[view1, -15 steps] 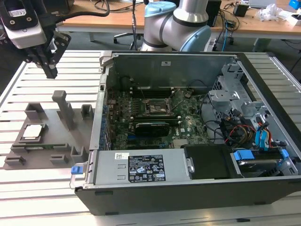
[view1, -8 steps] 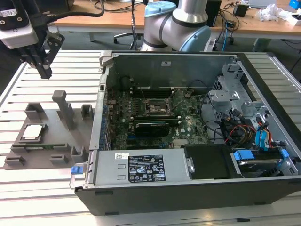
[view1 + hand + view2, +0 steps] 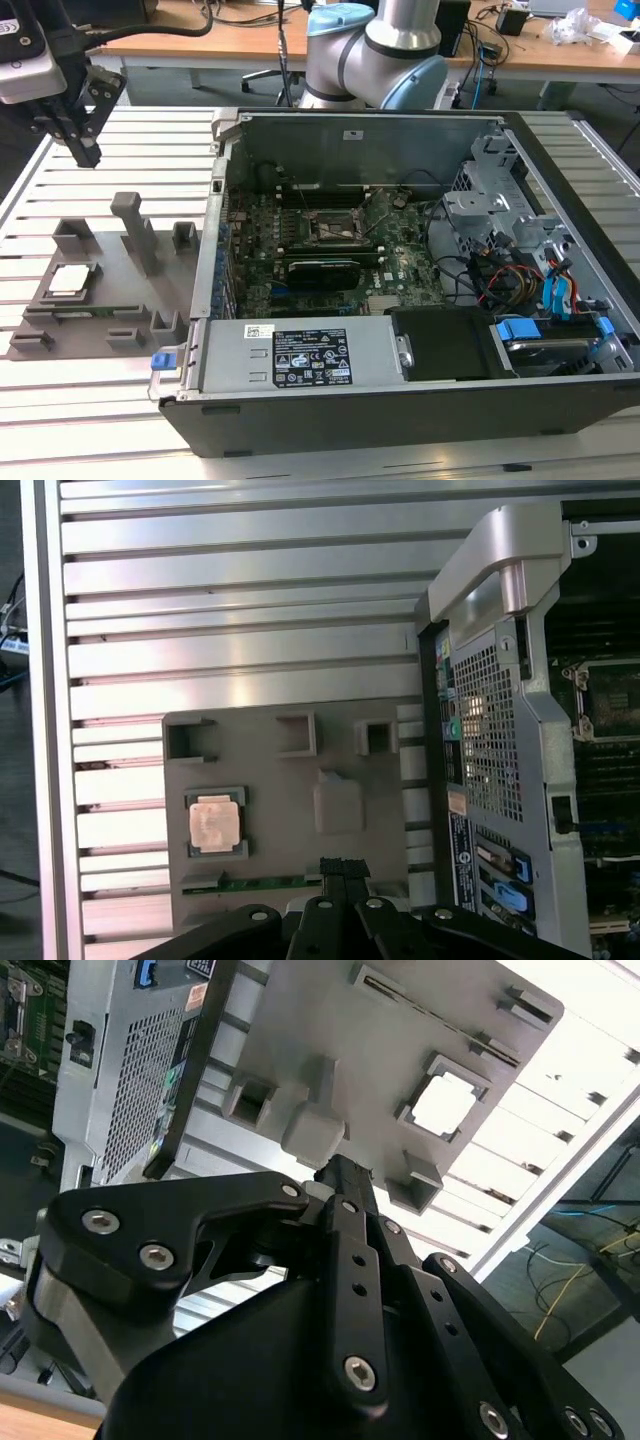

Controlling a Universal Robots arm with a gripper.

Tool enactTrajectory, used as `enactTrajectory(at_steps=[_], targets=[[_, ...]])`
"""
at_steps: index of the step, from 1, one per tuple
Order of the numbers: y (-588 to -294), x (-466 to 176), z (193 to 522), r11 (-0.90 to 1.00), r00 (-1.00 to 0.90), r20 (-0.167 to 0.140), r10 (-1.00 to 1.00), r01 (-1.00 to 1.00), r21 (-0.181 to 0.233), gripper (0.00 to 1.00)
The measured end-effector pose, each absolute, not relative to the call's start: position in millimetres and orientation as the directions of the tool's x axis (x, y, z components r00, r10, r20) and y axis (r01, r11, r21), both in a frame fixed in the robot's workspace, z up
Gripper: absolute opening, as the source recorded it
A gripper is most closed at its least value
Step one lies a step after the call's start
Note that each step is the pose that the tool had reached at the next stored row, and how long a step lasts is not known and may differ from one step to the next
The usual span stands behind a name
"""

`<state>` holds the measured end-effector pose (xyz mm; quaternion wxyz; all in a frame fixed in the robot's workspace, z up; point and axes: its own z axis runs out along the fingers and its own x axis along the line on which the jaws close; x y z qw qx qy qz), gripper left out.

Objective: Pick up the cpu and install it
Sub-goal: 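Reach for the cpu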

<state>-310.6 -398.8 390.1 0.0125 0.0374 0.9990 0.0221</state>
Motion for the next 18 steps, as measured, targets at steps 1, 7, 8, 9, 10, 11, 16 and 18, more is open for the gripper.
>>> enactTrajectory(at_steps=[1, 7, 8, 9, 10, 11, 16, 18], targets=[[-399, -312, 390, 0.996, -0.997, -0.023, 0.075, 0.074, 0.045, 0.11], [-399, -319, 390, 0.996, -0.997, -0.023, 0.075, 0.074, 0.045, 0.11], [-399, -319, 390, 0.996, -0.997, -0.023, 0.075, 0.074, 0.045, 0.11], [-399, -319, 390, 0.996, -0.997, -0.023, 0.075, 0.074, 0.045, 0.11], [-399, -320, 390, 0.996, -0.997, -0.023, 0.075, 0.074, 0.045, 0.11], [-399, -320, 390, 0.996, -0.997, -0.023, 0.075, 0.074, 0.045, 0.11], [-399, -322, 389, 0.996, -0.997, -0.023, 0.075, 0.074, 0.045, 0.11], [-399, -325, 389, 0.996, -0.997, -0.023, 0.075, 0.074, 0.045, 0.11]])
